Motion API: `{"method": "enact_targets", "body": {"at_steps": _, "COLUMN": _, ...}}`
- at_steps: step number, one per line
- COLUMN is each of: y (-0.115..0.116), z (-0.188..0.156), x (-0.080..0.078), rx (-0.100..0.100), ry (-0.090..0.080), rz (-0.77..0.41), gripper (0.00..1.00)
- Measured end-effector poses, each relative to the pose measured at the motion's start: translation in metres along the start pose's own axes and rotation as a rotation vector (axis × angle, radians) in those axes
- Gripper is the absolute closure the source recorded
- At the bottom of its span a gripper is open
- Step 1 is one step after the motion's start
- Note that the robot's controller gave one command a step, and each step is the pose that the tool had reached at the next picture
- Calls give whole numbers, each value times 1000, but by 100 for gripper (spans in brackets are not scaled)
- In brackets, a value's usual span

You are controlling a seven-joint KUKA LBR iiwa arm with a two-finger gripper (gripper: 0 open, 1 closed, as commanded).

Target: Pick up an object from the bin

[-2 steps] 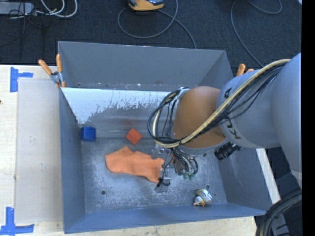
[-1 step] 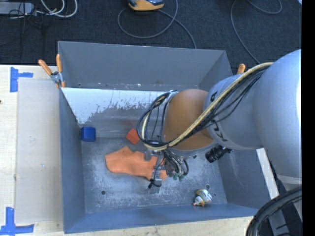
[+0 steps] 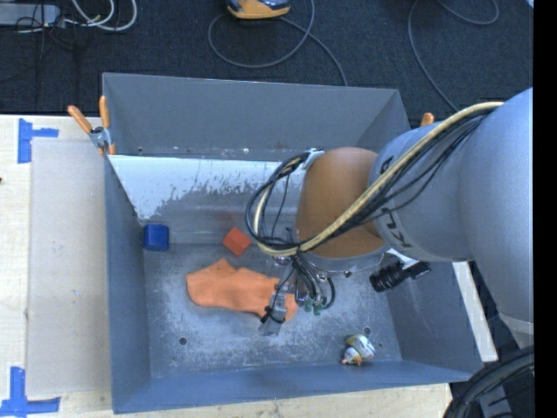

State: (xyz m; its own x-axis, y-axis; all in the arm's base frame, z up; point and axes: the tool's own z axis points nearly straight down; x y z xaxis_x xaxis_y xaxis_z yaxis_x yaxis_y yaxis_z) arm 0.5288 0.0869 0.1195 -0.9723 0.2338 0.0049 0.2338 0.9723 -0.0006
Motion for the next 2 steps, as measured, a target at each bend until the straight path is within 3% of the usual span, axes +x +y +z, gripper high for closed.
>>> {"method": "enact_targets", "body": {"at_steps": 1, "y": 2, "z": 41, "x": -1, "rx": 2, "ry": 6, "rz": 67, "gripper": 0}}
{"method": "enact_targets", "body": {"at_steps": 2, "y": 3, "z": 53, "x": -4, "rx": -1, "ry": 1, "rz": 162, "gripper": 100}}
